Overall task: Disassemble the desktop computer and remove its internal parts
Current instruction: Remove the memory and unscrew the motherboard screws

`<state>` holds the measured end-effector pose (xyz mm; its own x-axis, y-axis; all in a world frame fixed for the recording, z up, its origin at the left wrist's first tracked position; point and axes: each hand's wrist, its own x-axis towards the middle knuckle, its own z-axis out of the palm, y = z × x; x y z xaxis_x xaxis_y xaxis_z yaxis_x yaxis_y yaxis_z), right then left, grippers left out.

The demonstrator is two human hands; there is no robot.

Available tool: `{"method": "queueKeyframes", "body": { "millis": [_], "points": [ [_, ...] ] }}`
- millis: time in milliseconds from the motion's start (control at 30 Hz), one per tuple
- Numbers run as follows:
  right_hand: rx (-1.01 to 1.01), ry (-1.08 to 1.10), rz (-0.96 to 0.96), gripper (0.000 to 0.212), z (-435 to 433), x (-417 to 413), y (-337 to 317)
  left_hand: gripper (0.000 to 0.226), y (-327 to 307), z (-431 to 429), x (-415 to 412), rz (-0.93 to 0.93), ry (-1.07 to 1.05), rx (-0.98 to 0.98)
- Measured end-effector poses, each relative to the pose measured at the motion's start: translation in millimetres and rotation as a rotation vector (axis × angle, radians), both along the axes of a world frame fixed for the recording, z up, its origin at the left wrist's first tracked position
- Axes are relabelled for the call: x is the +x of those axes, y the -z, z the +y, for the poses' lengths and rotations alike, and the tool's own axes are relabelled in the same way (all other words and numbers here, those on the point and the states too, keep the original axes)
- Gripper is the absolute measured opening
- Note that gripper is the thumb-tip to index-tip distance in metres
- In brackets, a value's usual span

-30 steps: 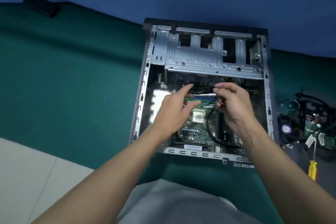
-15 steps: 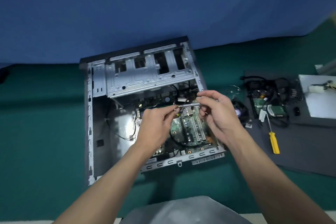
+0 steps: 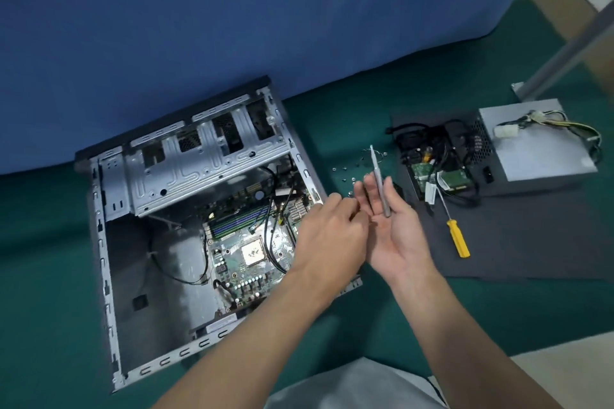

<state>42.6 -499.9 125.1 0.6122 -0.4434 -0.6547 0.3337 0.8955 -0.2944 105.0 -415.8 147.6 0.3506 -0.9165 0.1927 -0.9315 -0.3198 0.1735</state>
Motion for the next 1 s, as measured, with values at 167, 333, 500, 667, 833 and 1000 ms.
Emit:
{"method": "queueKeyframes", "body": {
  "millis": [167,333,500,667,833,1000],
  "points": [
    [0.065,0.045,0.094,0.022,1,-16,24,0.01,20,8,-8,0.012,0.027,0.056],
    [-0.086,-0.067,0.246,0.009,7,-28,56,0.035,17,20,-4,-0.002,-0.015,0.153],
    [-0.1,-0.202,0.276,0.02,21,-27,75,0.033,12,18,-4,0.008,-0.046,0.213],
    [-0.098,-0.215,0.351,0.016,23,-17,85,0.032,13,29,-4,-0.013,-0.022,0.24],
    [-0.315,-0.289,0.509,0.014,19,-8,90,0.033,23,49,-1,-0.007,-0.029,0.195],
    [-0.482,-0.362,0.566,0.016,17,-12,91,0.033,25,54,-1,0.033,-0.037,0.161]
  ]
}}
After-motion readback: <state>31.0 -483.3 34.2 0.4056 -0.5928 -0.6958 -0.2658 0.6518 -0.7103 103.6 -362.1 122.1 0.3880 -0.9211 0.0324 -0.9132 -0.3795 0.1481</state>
